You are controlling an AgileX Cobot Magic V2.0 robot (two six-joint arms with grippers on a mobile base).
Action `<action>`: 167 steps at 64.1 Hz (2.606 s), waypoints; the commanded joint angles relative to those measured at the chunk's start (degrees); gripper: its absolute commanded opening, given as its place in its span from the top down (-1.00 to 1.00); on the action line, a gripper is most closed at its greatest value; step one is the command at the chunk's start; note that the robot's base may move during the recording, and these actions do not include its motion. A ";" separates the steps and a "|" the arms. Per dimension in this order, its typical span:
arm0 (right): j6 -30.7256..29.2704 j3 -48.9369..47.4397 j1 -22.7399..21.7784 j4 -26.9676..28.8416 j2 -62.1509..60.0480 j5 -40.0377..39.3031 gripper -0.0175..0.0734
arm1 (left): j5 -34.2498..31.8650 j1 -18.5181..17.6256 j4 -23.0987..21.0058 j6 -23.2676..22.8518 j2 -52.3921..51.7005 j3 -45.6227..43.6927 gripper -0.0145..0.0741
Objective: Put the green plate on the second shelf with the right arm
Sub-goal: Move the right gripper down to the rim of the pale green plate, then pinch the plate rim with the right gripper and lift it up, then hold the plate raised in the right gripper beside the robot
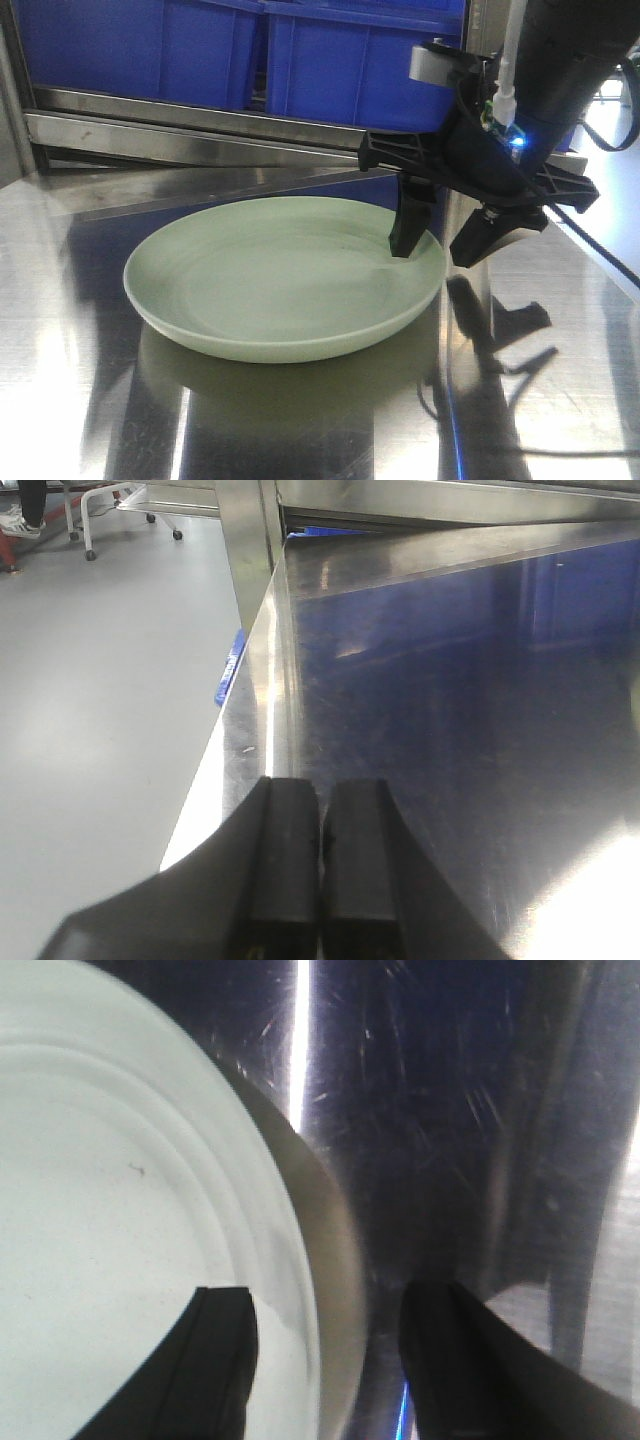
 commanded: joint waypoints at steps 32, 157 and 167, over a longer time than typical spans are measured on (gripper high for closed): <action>-0.06 -1.91 1.74 1.10 -0.11 -2.99 0.03 | -3.59 -0.38 0.08 -0.28 -1.12 2.40 0.39; -0.10 40.03 -26.73 -8.86 -75.83 -25.69 0.49 | -3.59 -0.38 0.08 -0.28 -1.12 2.40 0.39; -0.10 41.39 -26.73 -8.86 -77.91 -25.33 0.49 | -3.59 -0.38 0.08 -0.28 -1.12 2.40 0.39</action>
